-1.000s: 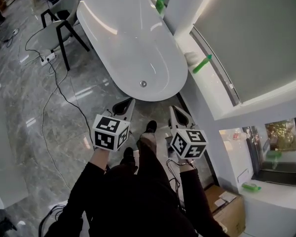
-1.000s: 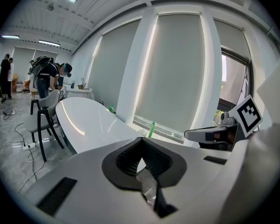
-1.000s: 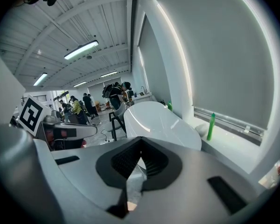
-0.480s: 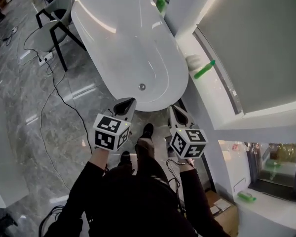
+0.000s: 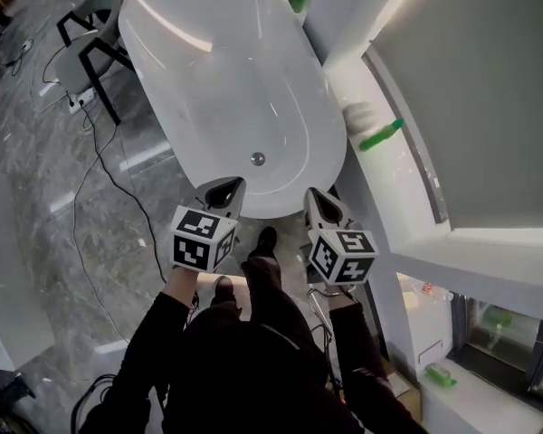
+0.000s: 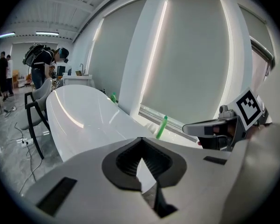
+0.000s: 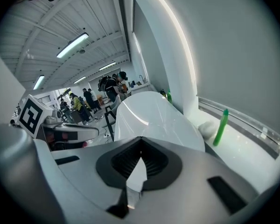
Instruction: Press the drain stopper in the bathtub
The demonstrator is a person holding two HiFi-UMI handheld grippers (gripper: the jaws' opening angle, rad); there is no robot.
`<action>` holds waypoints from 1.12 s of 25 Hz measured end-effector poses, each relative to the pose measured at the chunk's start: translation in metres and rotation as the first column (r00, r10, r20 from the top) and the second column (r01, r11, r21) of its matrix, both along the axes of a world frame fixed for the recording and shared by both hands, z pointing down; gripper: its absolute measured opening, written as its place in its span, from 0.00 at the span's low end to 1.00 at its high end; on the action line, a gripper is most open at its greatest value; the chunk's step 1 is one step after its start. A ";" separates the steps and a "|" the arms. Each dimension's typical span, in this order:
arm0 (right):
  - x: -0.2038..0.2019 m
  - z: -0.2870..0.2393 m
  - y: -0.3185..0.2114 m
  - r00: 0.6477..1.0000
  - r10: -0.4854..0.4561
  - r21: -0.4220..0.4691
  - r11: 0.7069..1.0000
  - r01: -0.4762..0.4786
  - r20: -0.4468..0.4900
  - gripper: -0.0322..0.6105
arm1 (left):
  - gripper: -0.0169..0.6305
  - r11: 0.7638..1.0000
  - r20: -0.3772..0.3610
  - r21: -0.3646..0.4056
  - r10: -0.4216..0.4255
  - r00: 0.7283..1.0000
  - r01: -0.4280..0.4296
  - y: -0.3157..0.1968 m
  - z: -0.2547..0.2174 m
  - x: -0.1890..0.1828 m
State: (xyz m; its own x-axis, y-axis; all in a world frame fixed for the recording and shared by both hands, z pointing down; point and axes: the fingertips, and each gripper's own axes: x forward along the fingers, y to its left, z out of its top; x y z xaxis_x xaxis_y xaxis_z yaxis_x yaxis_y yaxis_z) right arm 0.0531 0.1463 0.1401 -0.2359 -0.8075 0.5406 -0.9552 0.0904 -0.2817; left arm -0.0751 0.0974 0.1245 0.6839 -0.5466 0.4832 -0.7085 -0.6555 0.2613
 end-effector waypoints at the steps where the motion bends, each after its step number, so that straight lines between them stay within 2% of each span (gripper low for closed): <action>1: 0.004 0.003 -0.006 1.000 -0.005 -0.007 1.000 0.005 0.000 0.05 | 0.03 1.000 0.007 -0.007 -0.005 1.000 0.005 -0.005 0.003 0.004; 14: 0.054 0.015 -0.063 1.000 -0.020 -0.018 1.000 0.020 0.004 0.05 | 0.03 1.000 0.077 -0.019 -0.020 0.997 0.022 -0.060 0.012 0.051; 22: 0.049 0.038 -0.088 0.998 -0.066 -0.065 0.996 0.066 -0.001 0.05 | 0.03 0.998 0.077 -0.054 -0.015 0.997 0.019 -0.082 0.032 0.071; 28: 0.043 0.069 -0.103 0.998 -0.059 -0.111 0.992 0.060 0.010 0.05 | 0.03 0.996 0.090 -0.093 0.003 0.996 0.005 -0.104 0.064 0.075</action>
State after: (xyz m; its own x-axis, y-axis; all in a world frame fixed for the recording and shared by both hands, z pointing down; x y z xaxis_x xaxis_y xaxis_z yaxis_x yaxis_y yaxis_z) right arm 0.0962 0.0432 0.2096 -0.2857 -0.7267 0.6247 -0.9472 0.1148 -0.2995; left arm 0.0003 -0.0069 0.1881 0.6350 -0.4972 0.5912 -0.7323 -0.6309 0.2561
